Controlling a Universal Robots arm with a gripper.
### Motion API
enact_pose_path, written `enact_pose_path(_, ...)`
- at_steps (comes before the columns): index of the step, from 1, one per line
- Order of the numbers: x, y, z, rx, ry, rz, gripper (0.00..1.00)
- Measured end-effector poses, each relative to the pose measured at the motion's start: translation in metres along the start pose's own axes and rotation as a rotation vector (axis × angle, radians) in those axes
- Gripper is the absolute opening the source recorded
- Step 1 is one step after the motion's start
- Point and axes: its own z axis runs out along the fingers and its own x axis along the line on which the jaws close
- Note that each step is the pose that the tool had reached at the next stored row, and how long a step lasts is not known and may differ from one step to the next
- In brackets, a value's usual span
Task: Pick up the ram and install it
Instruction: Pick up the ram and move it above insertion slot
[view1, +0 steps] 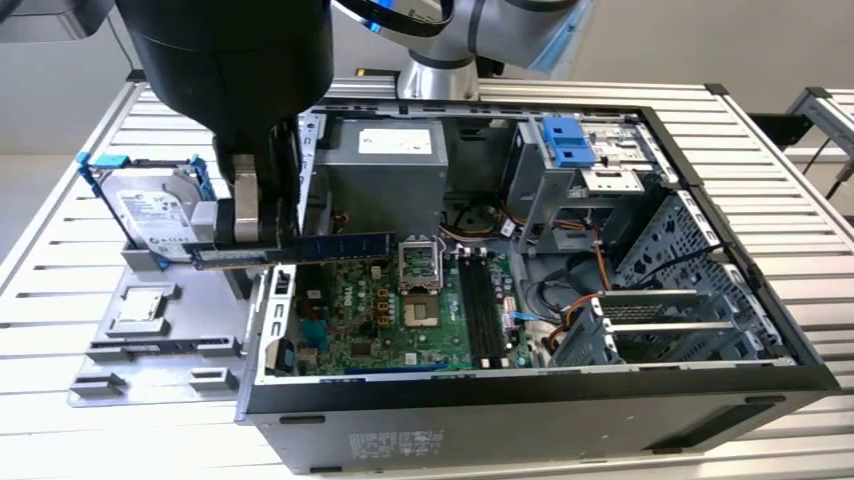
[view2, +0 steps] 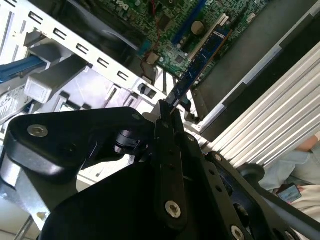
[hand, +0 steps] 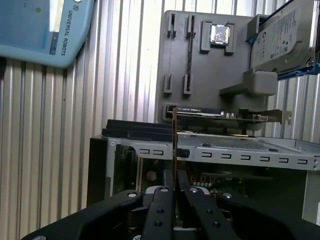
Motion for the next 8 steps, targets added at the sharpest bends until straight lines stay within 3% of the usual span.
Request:
enact_pose_path(4,0.0001,-0.0031,-0.0002,0.0,0.0,0.0,0.0)
enact_pose_path(8,0.0005,-0.0105,-0.0005,0.0,0.0,0.0,0.0)
